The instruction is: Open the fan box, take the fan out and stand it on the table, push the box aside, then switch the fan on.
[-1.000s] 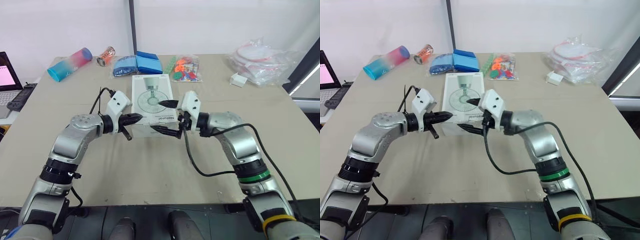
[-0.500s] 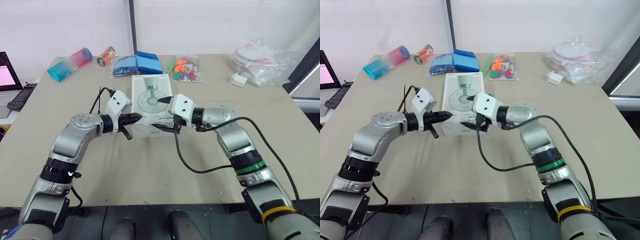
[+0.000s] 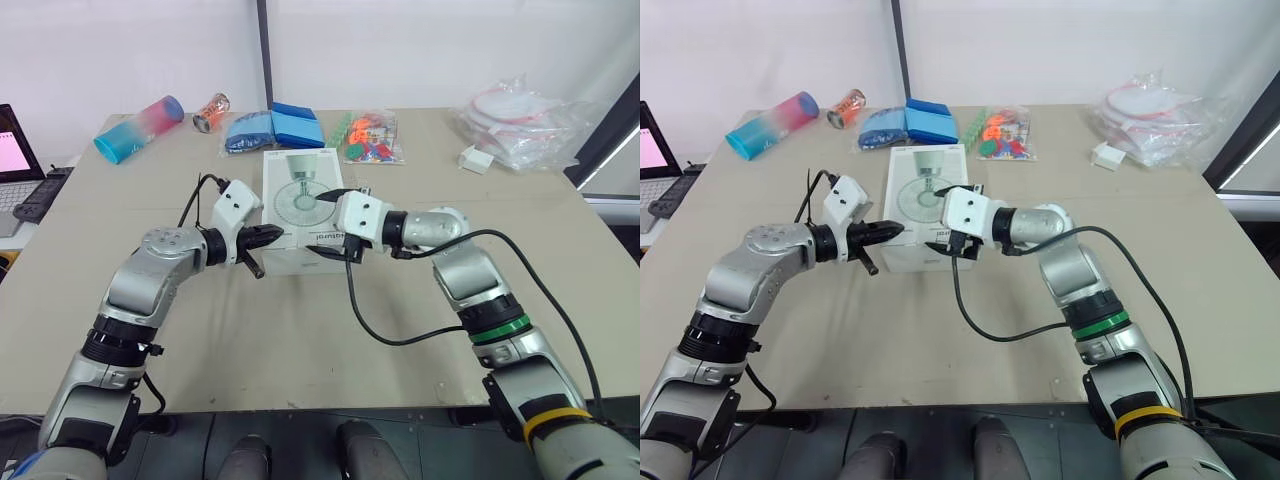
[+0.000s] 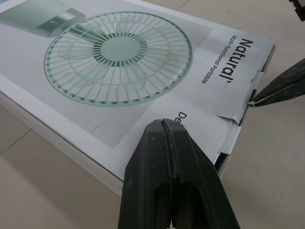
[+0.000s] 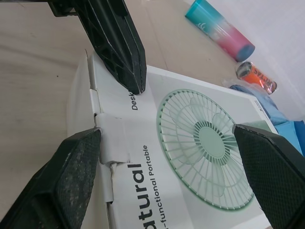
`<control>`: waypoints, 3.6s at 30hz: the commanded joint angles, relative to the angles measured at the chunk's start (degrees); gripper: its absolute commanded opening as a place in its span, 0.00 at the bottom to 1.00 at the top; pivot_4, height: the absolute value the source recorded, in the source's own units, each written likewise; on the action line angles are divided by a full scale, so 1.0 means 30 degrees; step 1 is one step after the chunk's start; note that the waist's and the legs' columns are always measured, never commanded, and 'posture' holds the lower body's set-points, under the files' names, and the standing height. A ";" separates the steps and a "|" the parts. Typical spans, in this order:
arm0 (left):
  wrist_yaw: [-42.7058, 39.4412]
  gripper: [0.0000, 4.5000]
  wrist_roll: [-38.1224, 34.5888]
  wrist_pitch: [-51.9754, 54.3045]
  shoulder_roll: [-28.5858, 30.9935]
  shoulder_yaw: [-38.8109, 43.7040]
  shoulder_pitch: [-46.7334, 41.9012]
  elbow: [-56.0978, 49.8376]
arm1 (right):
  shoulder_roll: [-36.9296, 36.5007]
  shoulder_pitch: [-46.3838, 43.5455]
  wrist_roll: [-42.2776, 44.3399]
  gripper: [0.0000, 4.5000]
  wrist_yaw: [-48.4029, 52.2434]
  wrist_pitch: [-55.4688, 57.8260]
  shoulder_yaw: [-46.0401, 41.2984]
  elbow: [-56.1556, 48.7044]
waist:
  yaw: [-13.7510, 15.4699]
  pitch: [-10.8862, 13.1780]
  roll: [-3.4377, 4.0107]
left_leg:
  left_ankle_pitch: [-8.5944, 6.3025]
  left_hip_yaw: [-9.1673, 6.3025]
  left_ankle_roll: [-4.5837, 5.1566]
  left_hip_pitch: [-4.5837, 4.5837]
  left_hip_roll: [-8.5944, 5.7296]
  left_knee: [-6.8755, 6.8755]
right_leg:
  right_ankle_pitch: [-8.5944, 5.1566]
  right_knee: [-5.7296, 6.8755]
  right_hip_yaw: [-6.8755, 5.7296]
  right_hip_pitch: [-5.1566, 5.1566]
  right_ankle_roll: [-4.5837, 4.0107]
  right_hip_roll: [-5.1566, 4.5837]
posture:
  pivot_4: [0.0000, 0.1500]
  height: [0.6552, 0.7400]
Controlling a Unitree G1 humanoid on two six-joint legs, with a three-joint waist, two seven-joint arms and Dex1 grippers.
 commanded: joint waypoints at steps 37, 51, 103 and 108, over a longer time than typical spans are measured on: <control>-0.0071 0.01 0.0682 -0.0218 -0.0122 -0.0159 0.0086 0.0635 | -0.0495 0.0077 0.0446 1.00 -0.0144 -0.0556 -0.0522 -0.1617 | 0.0000 0.0000 0.0000 | -0.0001 -0.0001 0.0002 -0.0001 -0.0001 0.0000 | 0.0000 -0.0001 0.0000 0.0002 0.0000 -0.0003 | 1.00 1.00; -0.0111 0.01 0.0869 -0.0111 -0.0422 -0.0108 0.0041 0.0539 | -0.0151 0.0333 -0.0846 1.00 -0.0736 -0.1185 0.0128 -0.0763 | 0.0003 -0.0001 0.0000 | 0.0000 0.0001 0.0001 0.0001 -0.0005 0.0005 | 0.0000 0.0005 0.0000 0.0003 -0.0001 -0.0004 | 1.00 1.00; -0.0649 0.01 0.0960 -0.0166 -0.0619 -0.0178 0.0353 0.0532 | -0.2750 0.2722 0.3641 1.00 0.4212 0.4286 -0.0828 -0.3903 | 0.0017 -0.0006 0.0002 | -0.0011 -0.0005 0.0021 0.0001 -0.0007 0.0007 | 0.0000 0.0000 -0.0006 0.0011 0.0000 -0.0007 | 1.00 1.00; -0.0678 0.01 0.0932 -0.0143 -0.0543 -0.0083 0.0353 0.0548 | -0.3534 0.3855 0.3209 1.00 0.5092 0.4159 -0.0094 -0.4522 | 0.0021 -0.0008 -0.0002 | -0.0011 -0.0008 0.0021 0.0003 -0.0007 0.0008 | 0.0000 -0.0001 -0.0008 0.0016 0.0000 -0.0006 | 1.00 1.00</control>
